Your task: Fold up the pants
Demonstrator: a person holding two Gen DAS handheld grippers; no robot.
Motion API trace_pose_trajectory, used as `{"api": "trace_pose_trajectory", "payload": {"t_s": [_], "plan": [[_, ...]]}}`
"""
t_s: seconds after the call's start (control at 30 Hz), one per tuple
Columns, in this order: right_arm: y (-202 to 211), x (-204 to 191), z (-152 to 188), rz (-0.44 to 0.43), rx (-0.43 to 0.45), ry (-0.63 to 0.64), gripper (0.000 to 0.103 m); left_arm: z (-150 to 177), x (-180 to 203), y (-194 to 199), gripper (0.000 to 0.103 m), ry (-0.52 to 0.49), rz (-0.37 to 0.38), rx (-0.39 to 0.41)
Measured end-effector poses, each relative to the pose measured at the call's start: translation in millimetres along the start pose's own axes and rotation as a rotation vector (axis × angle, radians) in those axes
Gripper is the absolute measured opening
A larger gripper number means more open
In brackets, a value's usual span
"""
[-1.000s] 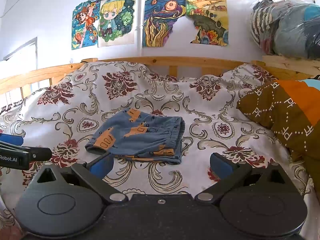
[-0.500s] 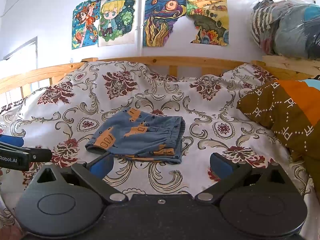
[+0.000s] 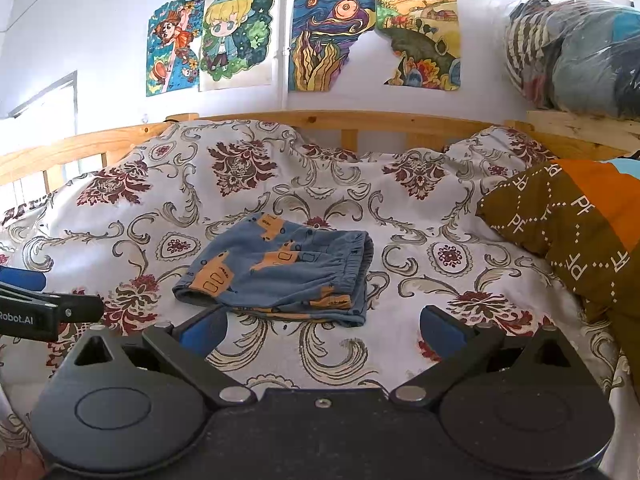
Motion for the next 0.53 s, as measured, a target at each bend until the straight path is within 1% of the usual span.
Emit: {"api": "trace_pose_trajectory", "payload": {"t_s": [0.53], "plan": [[0.0, -1.1, -0.1, 0.001, -0.001, -0.001, 0.102, 0.4, 1.2, 0.3, 0.103, -0.029, -0.015, 0.005]]}}
Point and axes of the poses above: each gripper's, at about its wrist camera, not at the fingertips, and y roughly against the way its jaws point, x to its right, z to its underside, the point moved 5 cm from there along -y, roughly the way its jaws point, and after that the axes turned 3 degrees about -y, right-handed, at the moved point
